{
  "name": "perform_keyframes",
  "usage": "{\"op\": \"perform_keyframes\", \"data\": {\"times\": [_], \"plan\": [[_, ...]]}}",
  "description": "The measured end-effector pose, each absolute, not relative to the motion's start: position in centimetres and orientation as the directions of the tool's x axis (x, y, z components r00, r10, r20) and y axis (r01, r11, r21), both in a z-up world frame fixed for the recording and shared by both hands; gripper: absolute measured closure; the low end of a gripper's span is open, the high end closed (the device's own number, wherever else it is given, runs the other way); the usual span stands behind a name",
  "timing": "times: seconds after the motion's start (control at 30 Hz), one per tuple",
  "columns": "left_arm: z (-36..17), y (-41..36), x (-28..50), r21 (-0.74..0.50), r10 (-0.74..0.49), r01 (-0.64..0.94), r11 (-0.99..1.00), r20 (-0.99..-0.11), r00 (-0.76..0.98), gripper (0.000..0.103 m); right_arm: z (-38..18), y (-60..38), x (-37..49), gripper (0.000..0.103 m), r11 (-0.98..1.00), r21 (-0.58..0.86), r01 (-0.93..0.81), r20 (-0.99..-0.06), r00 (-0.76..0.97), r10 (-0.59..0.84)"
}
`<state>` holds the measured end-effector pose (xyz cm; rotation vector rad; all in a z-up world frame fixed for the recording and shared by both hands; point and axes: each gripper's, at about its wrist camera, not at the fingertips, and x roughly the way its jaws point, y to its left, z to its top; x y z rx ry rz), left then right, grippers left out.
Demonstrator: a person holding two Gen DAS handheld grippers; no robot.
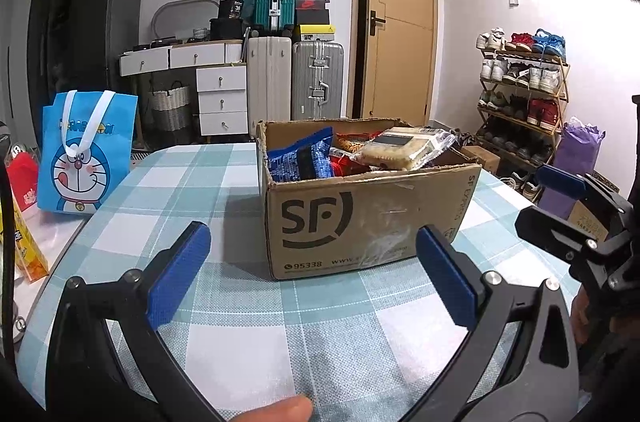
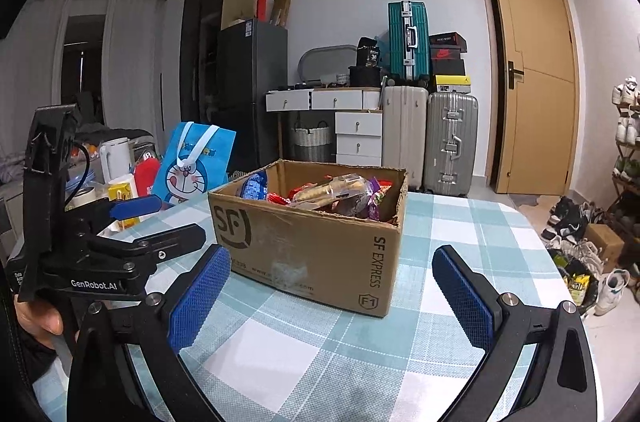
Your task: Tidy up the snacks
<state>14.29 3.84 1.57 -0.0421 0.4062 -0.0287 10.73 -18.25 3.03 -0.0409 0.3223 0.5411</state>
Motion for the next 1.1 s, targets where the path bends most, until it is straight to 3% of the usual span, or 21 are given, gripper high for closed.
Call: {"op": "perform_keyframes", "data": {"times": [1.1], "plan": [[1.00, 3.58, 14.13, -0.053, -0.041, 0.022, 0.998, -0.387, 0.921, 0.000, 2.94, -18.91, 11.50, 0.000, 0.857, 0.092, -0.506, -0.322, 0.800, 0.507]]}}
